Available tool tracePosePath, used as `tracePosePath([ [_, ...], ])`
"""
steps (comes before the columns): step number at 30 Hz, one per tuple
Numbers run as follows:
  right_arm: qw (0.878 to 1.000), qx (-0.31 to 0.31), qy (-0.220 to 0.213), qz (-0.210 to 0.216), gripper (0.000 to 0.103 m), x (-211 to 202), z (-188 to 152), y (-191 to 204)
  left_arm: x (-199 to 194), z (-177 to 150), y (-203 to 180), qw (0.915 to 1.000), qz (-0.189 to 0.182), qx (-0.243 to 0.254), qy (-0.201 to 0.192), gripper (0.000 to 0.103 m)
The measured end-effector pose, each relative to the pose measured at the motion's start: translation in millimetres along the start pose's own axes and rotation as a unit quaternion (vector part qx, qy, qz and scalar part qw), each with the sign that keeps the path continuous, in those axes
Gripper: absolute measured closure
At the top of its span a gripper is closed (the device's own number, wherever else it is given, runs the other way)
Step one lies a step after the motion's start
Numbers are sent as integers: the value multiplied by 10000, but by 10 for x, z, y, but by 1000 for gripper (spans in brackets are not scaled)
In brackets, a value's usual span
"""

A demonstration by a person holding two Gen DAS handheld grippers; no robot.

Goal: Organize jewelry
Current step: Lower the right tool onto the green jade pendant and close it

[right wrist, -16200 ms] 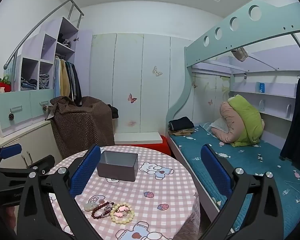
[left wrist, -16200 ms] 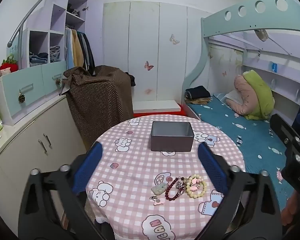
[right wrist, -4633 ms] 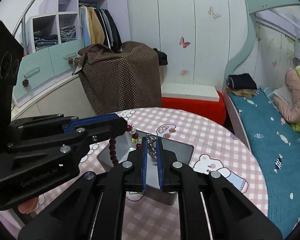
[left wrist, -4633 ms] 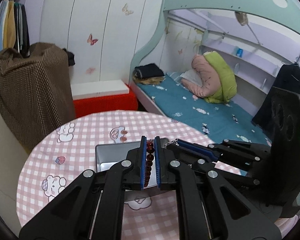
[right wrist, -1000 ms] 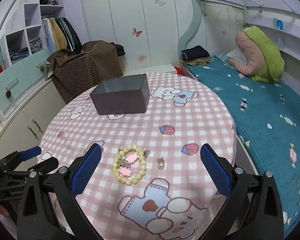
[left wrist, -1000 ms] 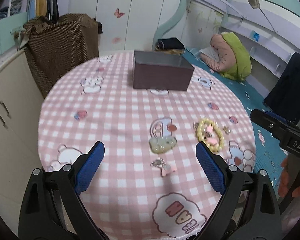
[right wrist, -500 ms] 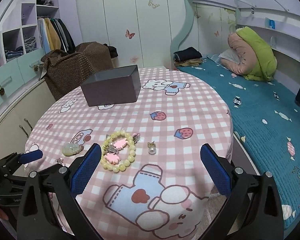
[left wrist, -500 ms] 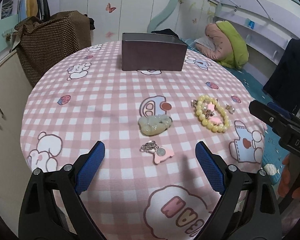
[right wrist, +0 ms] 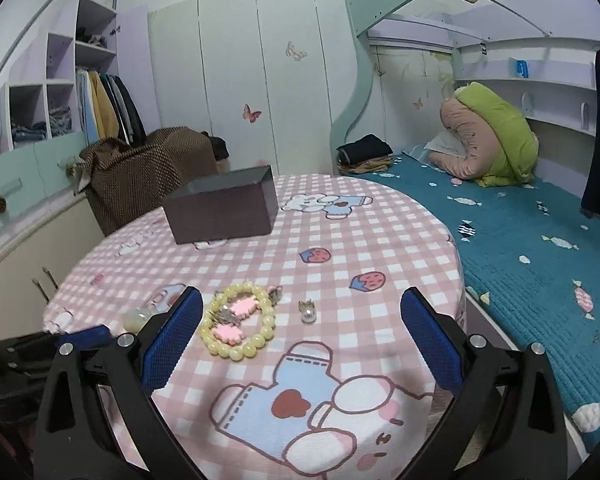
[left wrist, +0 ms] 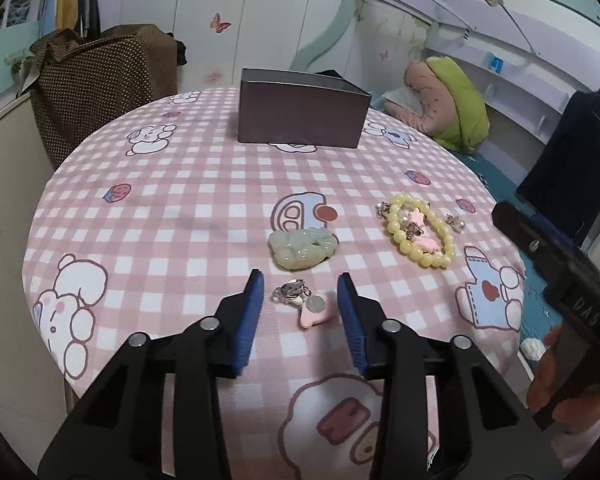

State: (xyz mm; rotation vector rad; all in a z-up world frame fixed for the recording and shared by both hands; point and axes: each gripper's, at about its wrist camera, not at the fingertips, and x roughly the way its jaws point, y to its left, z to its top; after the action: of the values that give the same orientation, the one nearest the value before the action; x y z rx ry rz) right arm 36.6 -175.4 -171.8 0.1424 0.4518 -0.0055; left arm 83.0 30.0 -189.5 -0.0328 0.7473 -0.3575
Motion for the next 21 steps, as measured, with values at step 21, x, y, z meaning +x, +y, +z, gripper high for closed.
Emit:
tracePosePath([
  [21,9960,-402,240,762,7,54,61,453,-177,-17,165,9986,-85,-382,-361,91],
])
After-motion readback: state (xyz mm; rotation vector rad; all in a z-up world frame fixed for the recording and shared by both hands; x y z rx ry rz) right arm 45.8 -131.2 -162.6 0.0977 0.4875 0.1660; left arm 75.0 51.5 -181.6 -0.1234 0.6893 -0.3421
